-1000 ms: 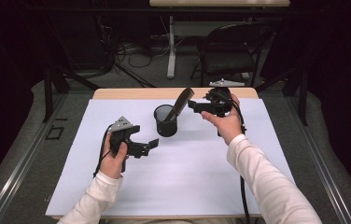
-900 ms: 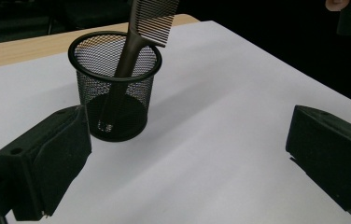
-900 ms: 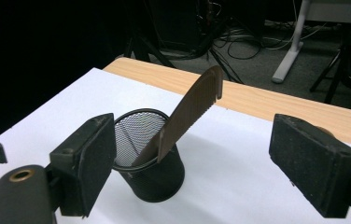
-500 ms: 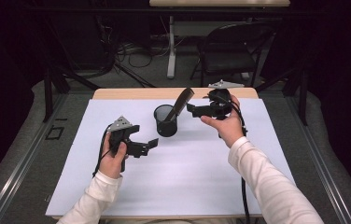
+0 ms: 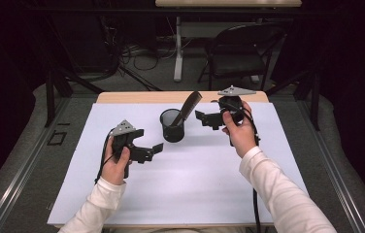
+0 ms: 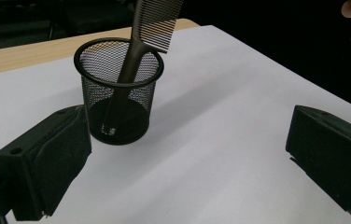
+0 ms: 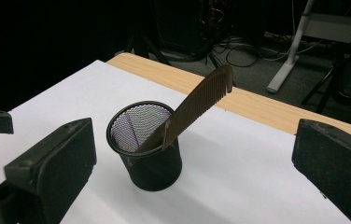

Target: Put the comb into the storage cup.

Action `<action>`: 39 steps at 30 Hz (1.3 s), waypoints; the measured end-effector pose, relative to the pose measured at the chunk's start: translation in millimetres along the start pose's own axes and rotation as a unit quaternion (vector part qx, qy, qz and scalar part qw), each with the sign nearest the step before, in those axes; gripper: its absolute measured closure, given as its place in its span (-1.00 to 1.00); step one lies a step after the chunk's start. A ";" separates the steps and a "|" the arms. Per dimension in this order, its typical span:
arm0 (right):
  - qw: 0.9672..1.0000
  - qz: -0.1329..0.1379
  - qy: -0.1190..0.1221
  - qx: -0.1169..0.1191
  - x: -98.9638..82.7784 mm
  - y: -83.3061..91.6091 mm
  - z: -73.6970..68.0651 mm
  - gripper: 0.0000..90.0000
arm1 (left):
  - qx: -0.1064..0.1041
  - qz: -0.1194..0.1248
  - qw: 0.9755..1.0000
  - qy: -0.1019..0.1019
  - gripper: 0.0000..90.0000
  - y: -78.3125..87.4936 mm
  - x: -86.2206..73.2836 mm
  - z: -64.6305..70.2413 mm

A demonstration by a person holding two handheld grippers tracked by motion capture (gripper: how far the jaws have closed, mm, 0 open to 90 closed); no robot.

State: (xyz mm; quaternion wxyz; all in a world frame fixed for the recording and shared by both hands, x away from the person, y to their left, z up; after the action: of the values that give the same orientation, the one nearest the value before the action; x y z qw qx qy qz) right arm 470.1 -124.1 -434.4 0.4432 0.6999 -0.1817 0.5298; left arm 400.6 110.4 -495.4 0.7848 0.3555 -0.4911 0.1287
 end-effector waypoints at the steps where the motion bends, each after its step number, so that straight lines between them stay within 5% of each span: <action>1: 1.000 0.001 0.001 -0.001 0.0 0.9 -0.4 -1.00 | 0.000 0.000 1.000 -0.001 -0.99 0.5 0.2 -0.3; 16: 1.000 0.013 0.027 0.002 -6.2 27.3 -17.3 -1.00 | 0.003 0.007 1.000 -0.007 -0.99 11.5 9.1 1.6; 28: 0.999 0.007 0.033 0.017 -12.7 44.0 -23.5 -1.00 | -0.020 -0.021 1.000 0.001 -0.99 22.4 14.1 0.4; 39: 0.999 -0.004 0.033 0.018 -23.6 50.4 -19.8 -1.00 | -0.017 -0.047 0.999 -0.022 -0.99 30.1 12.6 -1.5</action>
State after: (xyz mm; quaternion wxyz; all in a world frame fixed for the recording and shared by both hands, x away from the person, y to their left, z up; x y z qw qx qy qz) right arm 413.4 -140.4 -433.2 0.4382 0.6907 -0.1547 0.5540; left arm 391.1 131.0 -471.9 0.7851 0.3670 -0.4931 0.0758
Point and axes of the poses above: each handheld gripper's, and its own axes: y roughly backward along the jaws, x roughly out of its top, z roughly to its right, the point moved 7 cm from there along -y, roughly forward along the jaws, and after that the axes turned 3 degrees about y, right-handed, at the moved point
